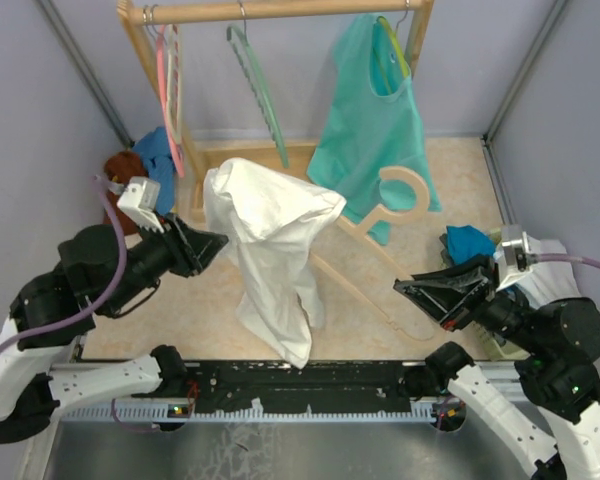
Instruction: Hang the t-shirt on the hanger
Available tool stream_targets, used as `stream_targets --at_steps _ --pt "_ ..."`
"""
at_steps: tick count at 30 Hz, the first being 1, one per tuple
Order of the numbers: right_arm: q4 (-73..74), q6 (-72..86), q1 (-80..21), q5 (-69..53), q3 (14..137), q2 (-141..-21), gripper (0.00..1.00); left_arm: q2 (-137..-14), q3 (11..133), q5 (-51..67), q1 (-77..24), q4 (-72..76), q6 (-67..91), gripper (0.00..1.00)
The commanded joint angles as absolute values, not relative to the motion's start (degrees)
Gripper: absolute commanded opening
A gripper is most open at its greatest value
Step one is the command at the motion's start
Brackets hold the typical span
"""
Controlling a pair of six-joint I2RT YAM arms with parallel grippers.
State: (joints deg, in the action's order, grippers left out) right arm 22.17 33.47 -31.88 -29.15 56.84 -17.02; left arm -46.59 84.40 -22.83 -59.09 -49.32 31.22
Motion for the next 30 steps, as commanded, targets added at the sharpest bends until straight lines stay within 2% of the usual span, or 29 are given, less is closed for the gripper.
stream_targets --at_steps 1,9,14,15,22,30 --pt "17.1 31.7 -32.1 -27.3 62.6 -19.0 0.0 -40.6 75.6 -23.8 -59.2 -45.3 38.0 0.41" --pt "18.5 31.0 -32.1 -27.2 65.1 -20.5 0.0 -33.6 65.3 -22.7 -59.2 -39.1 36.3 0.43" --pt "18.6 31.1 -32.1 -27.6 65.3 -20.9 0.0 -36.7 67.4 -24.8 -59.1 -43.2 34.7 0.45" --pt "18.7 31.2 -32.1 -27.5 65.4 -20.9 0.0 -37.7 68.0 -25.5 -59.2 -43.9 34.3 0.48" --pt "19.1 30.9 -32.1 -27.4 65.5 -21.5 0.0 -41.3 70.0 -30.0 -59.2 -47.3 30.8 0.57" --pt "19.7 30.2 -32.1 -27.7 66.3 -22.6 0.0 -44.5 72.0 -35.6 -59.2 -51.1 30.6 0.57"
